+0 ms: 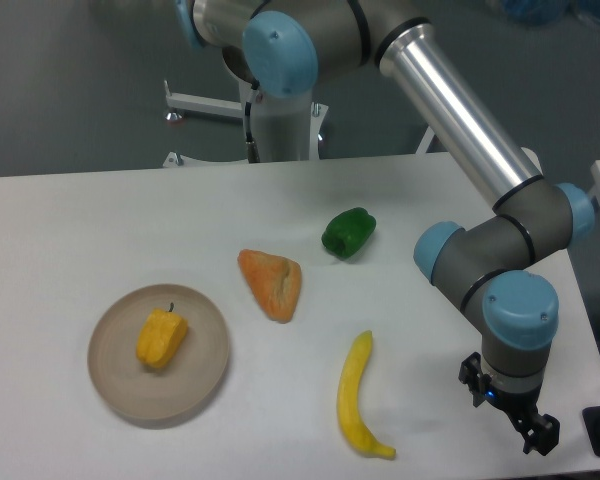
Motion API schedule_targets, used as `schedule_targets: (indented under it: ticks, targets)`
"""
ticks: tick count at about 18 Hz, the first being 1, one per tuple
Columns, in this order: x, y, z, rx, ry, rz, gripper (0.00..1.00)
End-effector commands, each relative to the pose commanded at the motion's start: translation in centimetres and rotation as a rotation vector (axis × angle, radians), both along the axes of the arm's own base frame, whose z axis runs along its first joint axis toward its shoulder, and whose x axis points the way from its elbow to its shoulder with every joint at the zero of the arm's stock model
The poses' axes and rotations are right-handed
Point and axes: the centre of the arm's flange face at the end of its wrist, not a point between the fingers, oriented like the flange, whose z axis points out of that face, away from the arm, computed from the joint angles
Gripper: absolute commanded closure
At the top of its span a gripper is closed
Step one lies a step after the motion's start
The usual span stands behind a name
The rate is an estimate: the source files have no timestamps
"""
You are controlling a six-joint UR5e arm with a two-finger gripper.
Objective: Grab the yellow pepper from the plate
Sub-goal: 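Move the gripper over the table toward the yellow pepper on the plate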
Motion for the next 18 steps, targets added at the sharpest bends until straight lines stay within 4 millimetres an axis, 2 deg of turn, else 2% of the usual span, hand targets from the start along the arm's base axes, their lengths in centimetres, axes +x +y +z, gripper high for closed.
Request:
schedule_targets:
  ticks: [2,4,6,9,11,13,16,18]
  targets:
    - [0.5,0.0,-0.6,-0.012,-0.011,0.0,0.01]
    - [1.3,0.1,-0.5,-0.021,-0.011,-0.002,0.01]
    - [4.2,1.2,0.0,-0.025,-0.02,-0.005,0.01]
    - [6.3,0.1,1.0,-0.026,-0.057,0.059,0.0]
    - [9.3,0.3,1.6,-0.036,-0.075,0.07,0.0]
    - [12.1,-0.5,2.8,-0.039,-0.096,0.114,0.0]
    - [17.5,-1.6,3.9,-0.088,-0.165,0.18,0.0]
    - [20.7,-1.8,5.5,-0.08,-0.193,0.27,0.0]
